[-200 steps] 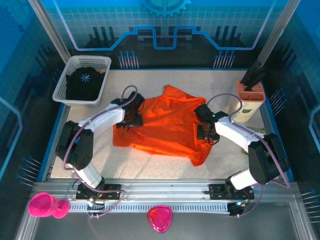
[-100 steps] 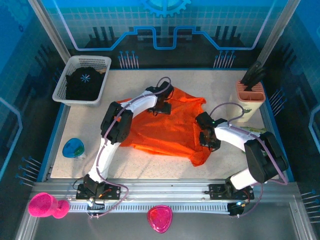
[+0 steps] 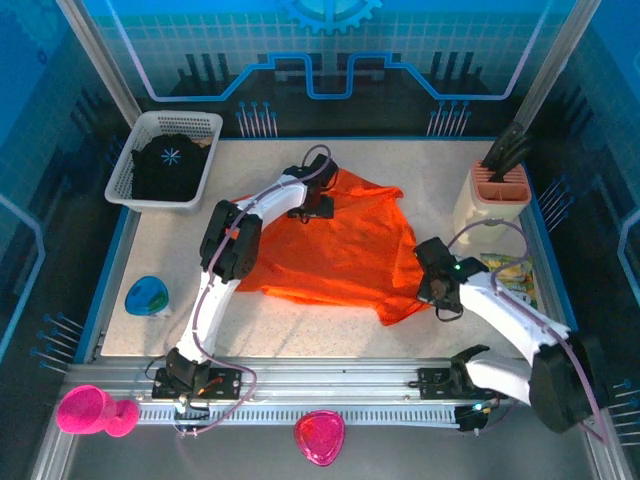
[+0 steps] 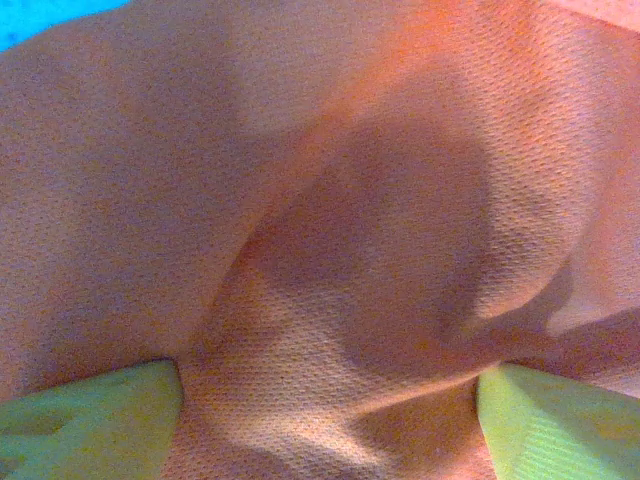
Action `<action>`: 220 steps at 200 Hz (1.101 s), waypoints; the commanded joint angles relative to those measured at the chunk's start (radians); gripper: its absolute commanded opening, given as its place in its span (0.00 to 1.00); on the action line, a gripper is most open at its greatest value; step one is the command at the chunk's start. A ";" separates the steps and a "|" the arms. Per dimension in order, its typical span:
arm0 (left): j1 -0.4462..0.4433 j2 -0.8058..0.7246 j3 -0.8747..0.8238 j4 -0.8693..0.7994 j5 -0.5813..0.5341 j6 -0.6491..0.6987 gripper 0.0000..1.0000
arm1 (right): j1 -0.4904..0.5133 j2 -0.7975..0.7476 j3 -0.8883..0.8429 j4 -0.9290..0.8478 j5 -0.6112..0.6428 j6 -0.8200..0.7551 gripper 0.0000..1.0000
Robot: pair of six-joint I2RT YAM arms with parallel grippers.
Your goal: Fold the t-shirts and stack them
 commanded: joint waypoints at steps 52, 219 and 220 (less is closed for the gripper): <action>0.029 0.039 -0.063 -0.035 0.034 -0.014 0.79 | -0.009 -0.140 -0.096 -0.125 -0.074 0.132 0.13; -0.073 -0.365 -0.279 -0.037 -0.030 -0.032 0.92 | -0.094 0.952 1.019 0.113 -0.213 -0.648 0.48; -0.074 -0.364 -0.282 -0.035 -0.030 -0.034 0.92 | -0.094 0.962 1.031 0.109 -0.215 -0.653 0.48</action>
